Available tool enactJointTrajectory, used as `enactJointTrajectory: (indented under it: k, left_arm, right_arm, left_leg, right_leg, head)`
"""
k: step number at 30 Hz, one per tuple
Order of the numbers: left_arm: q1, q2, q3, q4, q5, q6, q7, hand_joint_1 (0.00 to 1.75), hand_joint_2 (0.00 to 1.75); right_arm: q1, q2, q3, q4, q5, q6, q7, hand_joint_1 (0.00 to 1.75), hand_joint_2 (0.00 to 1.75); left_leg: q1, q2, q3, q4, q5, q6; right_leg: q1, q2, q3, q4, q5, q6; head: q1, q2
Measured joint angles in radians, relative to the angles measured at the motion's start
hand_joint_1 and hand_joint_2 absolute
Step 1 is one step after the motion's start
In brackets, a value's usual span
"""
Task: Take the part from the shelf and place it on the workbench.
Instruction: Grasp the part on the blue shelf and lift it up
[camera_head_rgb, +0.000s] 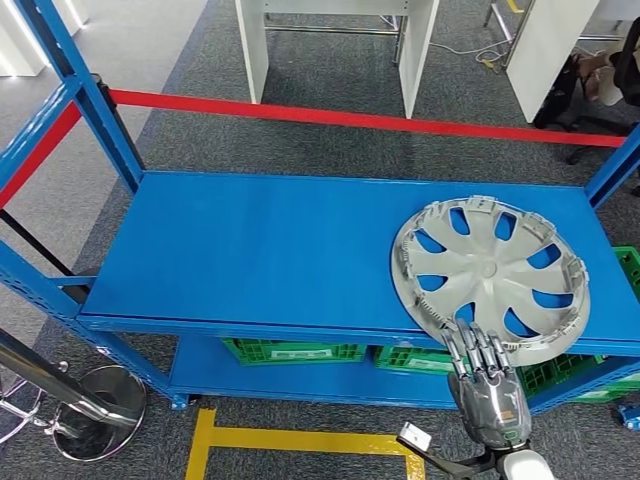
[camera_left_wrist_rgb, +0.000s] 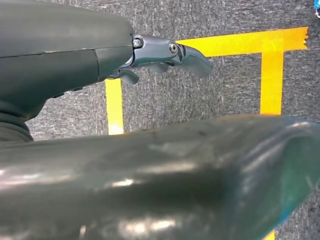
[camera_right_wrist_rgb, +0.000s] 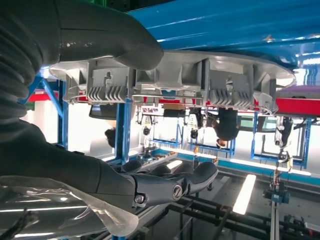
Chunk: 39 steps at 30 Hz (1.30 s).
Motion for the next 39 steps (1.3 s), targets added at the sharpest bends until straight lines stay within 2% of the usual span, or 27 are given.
enactJointTrajectory:
  k: [39]
  left_arm:
    - [-0.001,0.001,-0.019,0.003,0.000,0.001,0.000,0.00,0.00]
  right_arm:
    - [-0.056,0.002,-0.023,0.108,0.001,0.000,-0.008,0.00,1.75]
  left_leg:
    - [0.000,0.000,0.000,0.000,0.000,0.000]
  right_leg:
    - [0.000,0.000,0.000,0.000,0.000,0.000]
  head:
    - [0.000,0.000]
